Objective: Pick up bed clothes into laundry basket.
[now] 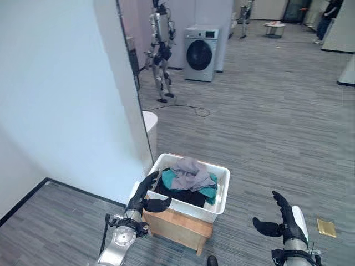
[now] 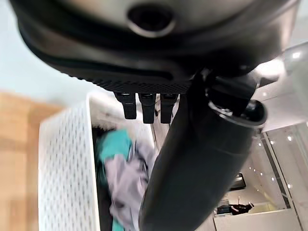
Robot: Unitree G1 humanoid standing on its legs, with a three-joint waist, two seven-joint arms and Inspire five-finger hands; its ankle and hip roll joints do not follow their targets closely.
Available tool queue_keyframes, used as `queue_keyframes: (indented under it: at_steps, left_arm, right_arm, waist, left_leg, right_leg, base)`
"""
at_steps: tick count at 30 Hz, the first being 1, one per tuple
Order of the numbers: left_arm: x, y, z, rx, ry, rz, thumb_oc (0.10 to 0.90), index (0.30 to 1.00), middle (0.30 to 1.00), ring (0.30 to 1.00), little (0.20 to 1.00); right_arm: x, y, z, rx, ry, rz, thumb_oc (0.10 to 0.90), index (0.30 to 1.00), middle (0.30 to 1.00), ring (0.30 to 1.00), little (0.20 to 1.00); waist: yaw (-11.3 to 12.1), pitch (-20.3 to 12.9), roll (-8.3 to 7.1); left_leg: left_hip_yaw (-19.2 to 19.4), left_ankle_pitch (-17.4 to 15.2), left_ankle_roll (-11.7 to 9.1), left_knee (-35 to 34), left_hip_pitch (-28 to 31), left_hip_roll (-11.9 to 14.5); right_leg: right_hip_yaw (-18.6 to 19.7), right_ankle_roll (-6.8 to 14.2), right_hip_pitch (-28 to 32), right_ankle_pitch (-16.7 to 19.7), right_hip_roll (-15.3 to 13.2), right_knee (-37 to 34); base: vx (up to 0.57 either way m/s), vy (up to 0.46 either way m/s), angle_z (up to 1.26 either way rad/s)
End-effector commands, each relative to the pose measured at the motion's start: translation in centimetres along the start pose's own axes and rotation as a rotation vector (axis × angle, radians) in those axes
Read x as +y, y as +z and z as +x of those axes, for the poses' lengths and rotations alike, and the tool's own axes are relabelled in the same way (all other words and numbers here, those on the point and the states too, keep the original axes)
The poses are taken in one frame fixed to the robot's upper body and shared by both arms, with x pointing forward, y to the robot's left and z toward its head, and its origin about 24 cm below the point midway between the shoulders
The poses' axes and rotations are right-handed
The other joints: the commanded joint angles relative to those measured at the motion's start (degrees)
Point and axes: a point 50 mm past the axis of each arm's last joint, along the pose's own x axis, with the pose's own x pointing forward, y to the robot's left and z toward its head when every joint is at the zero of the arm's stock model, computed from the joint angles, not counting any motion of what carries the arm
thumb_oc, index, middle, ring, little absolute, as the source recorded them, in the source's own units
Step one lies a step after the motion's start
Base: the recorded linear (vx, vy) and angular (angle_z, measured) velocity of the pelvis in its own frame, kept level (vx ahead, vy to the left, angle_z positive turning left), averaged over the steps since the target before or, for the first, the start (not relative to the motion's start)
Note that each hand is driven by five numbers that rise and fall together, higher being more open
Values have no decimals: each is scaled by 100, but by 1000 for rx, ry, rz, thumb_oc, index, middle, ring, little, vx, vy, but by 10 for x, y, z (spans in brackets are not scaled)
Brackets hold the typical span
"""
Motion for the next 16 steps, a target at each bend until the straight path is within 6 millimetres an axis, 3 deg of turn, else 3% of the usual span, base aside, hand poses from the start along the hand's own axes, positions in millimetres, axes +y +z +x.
queue_keyframes:
  at_steps: [1,6,16]
  left_arm:
    - [29,59,13,-272,94,-56,800,900,900,900,900]
    - [48,36,1,-193,167,-66,800,900,900,900,900]
    - [53,4,-9,-60,184,-54,800,900,900,900,900]
  right_arm:
    - [-44,85,40,-362,-185,86,800,900,900,900,900]
    - [-29,90,43,-376,-73,72,800,900,900,900,900]
    - [-4,87,37,-364,44,59,800,900,900,900,900]
  waist:
    - [238,265,5]
    - [509,265,-97]
    - [753,292,-174]
  left_leg:
    - [-36,-632,-69,61,532,-14]
    - [-319,-571,-108,61,437,34]
    - [-617,-522,-120,61,363,34]
  right_leg:
    - [-267,40,753,-895,-118,22]
    - [-547,-24,957,-963,-99,22]
    - [-811,-84,1180,-1076,-81,22]
  base:
    - [-60,3,-14]
    - [-41,-7,48]
    - [-16,-7,25]
